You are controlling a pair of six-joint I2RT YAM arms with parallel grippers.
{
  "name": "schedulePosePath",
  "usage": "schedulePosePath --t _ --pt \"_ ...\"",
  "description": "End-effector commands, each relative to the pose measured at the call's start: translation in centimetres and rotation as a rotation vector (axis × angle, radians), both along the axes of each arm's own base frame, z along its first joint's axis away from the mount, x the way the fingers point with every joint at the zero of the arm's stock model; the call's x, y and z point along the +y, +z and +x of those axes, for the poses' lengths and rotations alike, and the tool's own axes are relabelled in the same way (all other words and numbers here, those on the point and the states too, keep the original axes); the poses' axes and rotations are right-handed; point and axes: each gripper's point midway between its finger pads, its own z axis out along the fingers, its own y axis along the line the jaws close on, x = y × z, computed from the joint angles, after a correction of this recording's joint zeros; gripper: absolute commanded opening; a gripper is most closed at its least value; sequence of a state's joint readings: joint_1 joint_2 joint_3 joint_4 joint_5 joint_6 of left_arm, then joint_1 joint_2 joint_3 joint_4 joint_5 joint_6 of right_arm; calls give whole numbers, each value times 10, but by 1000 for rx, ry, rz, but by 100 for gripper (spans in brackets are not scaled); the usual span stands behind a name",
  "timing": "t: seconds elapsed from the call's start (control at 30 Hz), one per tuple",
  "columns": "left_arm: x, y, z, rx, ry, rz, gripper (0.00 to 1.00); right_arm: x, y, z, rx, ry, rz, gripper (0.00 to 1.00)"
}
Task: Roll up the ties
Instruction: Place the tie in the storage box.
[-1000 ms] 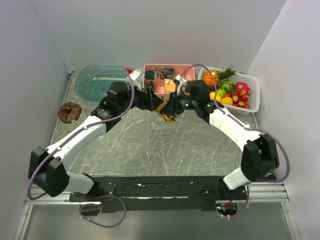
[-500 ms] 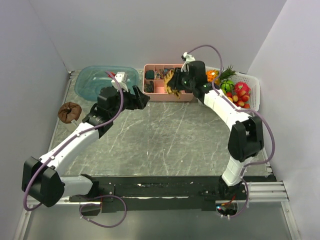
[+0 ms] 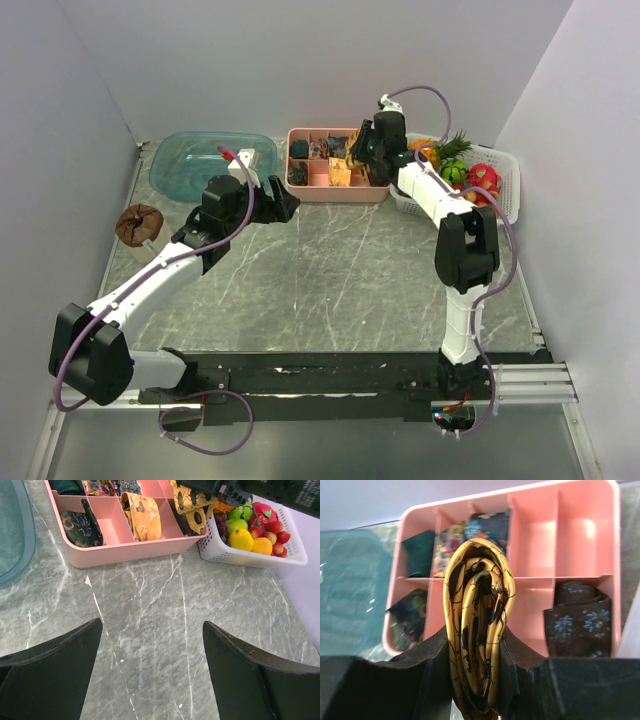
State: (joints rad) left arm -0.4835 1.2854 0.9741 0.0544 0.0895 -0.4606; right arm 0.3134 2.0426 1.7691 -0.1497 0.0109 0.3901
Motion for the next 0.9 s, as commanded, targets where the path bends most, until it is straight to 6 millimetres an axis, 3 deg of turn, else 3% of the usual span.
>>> schedulePosePath --t 0.0,0.27,0.47,0.7,0.87 --pt "1 2 3 -23 -1 8 87 -7 21 25 -78 -88 45 0" --pt "2 -1 3 -16 -2 17 87 -5 -9 45 -49 -97 70 0" --pt "3 -4 3 -10 3 26 87 -15 -29 53 -22 -130 69 0" --pt "3 -9 3 1 3 30 87 -32 -37 54 3 -153 35 0" --pt "2 -11 5 6 3 31 87 -33 -45 50 29 -127 -13 0"
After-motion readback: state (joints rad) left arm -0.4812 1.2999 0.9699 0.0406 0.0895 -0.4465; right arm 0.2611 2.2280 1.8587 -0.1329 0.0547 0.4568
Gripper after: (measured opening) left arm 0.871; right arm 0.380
